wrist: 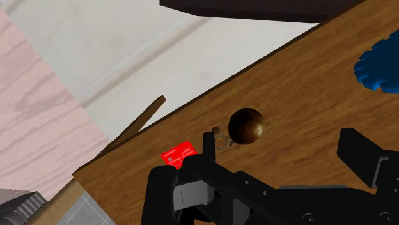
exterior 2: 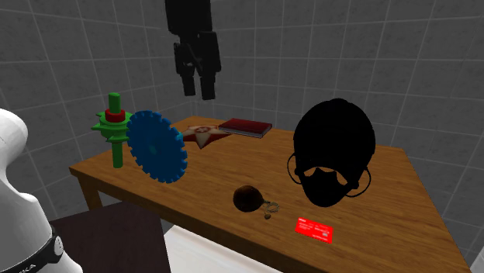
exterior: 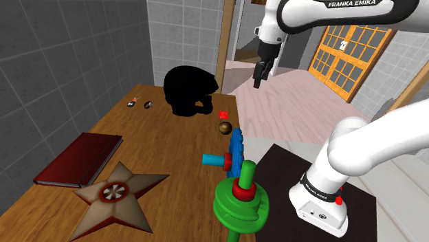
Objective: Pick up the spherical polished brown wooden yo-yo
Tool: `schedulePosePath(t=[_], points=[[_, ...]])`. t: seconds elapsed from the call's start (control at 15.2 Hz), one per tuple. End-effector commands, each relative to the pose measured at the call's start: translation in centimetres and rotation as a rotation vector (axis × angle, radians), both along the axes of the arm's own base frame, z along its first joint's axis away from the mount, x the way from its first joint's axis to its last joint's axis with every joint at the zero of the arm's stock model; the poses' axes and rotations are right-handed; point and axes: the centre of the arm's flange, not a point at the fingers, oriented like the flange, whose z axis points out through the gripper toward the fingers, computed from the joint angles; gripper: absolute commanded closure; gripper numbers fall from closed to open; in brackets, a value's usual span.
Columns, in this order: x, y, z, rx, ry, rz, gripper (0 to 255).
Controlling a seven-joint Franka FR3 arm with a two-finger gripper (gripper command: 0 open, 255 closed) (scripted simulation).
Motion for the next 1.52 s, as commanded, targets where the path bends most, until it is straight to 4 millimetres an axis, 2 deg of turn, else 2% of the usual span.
schedulePosePath(t=[0.0, 1.19, 1.45], points=[[1.6, 0.5, -2.2, -0.008, 0.013, 0.005, 0], [14.5, 2.9, -23.5, -0.081, 0.147, 0.046, 0], [14.8, 2.9, -25.7, -0.082, 0.151, 0.047, 0]])
